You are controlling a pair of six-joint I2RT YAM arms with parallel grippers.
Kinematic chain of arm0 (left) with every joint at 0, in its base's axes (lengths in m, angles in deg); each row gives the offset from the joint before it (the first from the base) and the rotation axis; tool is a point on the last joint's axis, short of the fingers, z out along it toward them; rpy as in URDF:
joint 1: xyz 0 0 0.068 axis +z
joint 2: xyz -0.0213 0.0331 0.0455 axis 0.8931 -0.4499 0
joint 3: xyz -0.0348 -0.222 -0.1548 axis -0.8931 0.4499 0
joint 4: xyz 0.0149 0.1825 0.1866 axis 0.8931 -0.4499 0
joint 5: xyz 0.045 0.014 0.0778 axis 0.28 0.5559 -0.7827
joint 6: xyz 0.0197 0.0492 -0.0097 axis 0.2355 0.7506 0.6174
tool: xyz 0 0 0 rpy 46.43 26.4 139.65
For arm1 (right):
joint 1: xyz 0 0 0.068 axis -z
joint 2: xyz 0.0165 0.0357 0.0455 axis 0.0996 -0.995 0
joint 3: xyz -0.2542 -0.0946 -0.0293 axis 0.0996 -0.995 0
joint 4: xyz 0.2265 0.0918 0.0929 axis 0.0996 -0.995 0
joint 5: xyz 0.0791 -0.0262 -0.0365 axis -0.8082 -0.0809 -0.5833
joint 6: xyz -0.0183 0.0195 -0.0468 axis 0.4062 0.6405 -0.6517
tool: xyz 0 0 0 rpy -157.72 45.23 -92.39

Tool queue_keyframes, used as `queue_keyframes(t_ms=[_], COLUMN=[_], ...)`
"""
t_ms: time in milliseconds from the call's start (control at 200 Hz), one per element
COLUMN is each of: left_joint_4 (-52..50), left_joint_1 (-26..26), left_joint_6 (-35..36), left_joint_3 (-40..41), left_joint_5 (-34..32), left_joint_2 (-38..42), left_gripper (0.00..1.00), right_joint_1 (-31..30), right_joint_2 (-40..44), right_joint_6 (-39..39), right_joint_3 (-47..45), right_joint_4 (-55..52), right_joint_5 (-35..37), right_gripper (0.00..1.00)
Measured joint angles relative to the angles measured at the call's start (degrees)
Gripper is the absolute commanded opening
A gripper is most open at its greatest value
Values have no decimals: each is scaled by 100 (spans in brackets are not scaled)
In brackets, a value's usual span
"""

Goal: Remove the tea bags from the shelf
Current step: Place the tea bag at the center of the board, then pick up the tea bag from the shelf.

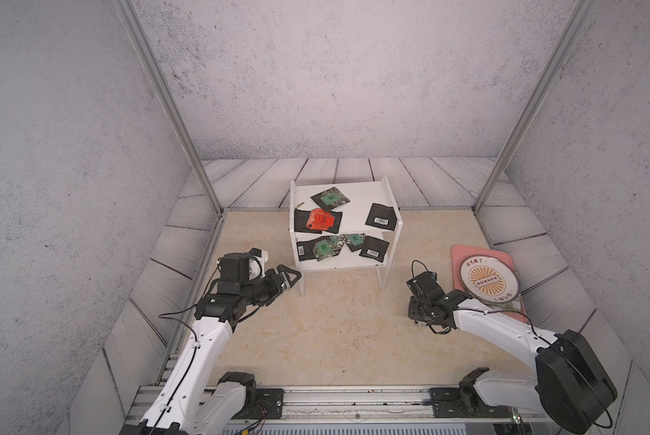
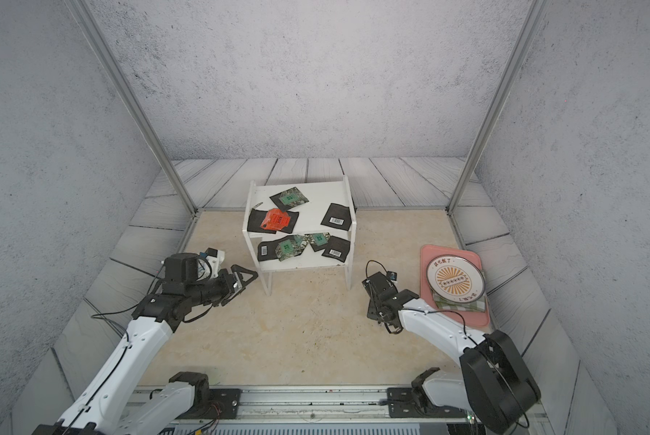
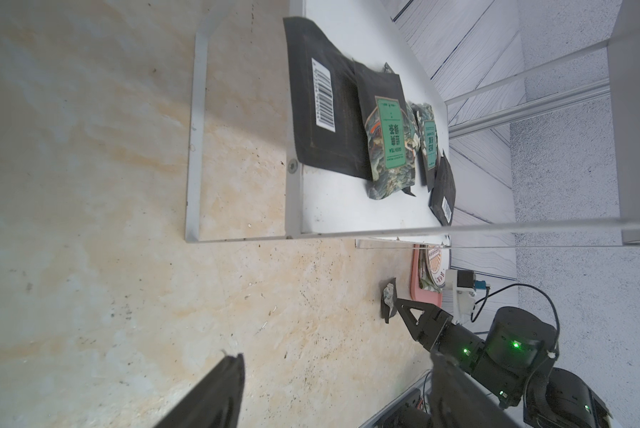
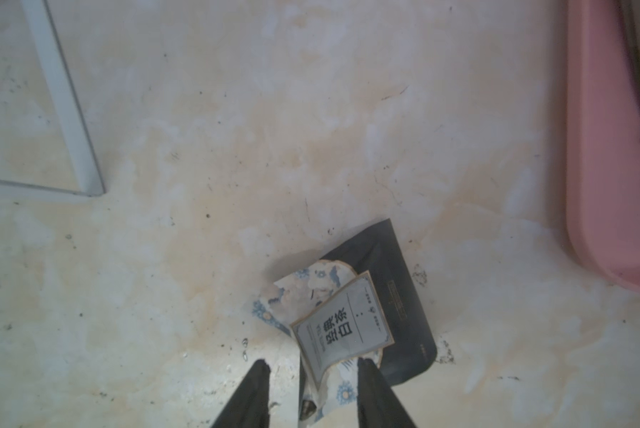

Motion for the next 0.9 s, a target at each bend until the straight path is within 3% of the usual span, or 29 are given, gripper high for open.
queue_keyframes(t_ms=[510,896], left_joint_4=[-426,-752], left_joint_1=[0,-4], left_joint_6=[210,308], left_joint_3=[-402,-1639], left_joint_5=[-105,-50], left_joint_2=[210,111], left_gripper=[81,85], right_joint_1=[4,7], right_joint_2=[1325,975], right_joint_6=[-573,-1692], right_joint_3=[1335,4046], right_joint_4=[-1093,-1998], right_joint_5=[50,-212], right_gripper=[52,62])
